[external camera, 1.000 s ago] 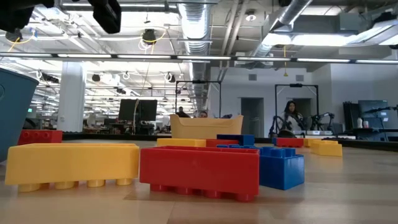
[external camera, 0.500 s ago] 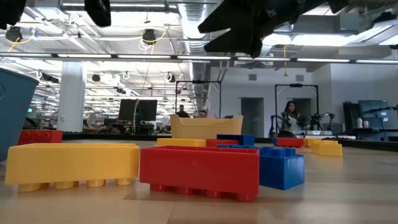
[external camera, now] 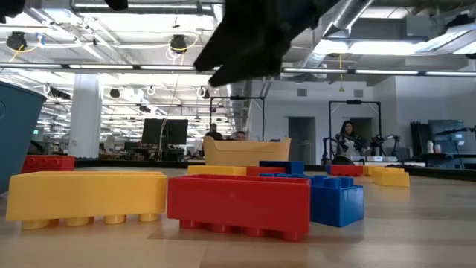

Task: Sort & place blocks by color
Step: Put the yellow game piece into the yellow bin

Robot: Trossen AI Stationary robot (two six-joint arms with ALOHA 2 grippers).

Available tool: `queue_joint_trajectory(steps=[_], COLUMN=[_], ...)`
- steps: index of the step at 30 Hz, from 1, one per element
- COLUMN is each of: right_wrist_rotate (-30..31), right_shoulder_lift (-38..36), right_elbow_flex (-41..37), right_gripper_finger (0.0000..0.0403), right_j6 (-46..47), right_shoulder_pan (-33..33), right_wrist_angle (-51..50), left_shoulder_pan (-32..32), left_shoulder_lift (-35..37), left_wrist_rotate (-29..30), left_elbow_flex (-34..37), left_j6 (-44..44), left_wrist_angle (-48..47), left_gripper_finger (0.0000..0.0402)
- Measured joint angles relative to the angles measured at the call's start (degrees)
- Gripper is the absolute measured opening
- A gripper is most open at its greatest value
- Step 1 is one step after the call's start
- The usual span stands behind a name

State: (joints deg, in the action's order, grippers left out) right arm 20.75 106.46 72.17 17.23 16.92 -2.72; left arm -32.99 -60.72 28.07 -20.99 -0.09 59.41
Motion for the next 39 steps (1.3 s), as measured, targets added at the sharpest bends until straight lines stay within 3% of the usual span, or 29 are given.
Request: queue_joint_trajectory(steps=[5,14,39], right_wrist_rotate=[-1.38,-6.72,-7.06], right_shoulder_lift=[4.27,6.47,11.58], right_elbow_flex=[3.74,3.72,3.68], right_gripper_finger=[0.0282,0.0282,0.0281], right_j6=[2.23,4.91,6.77], right_shoulder_pan=[-2.59,-6.06,-5.55], right_wrist_angle=[-7.03,-7.01,-5.60], left_shoulder_pan=[0.01,0.01,0.06], left_shoulder_lift=[0.02,-0.01,-0.03], left_wrist_rotate=[0.25,0.31,1.20], left_elbow_flex=[0.04,0.04,0.04], left_j6=[-0.27,-0.85,-2.52], left_wrist_angle=[-1.37,-3.98,-4.98], left_gripper_finger=[0.0004,0.0005,0.0006])
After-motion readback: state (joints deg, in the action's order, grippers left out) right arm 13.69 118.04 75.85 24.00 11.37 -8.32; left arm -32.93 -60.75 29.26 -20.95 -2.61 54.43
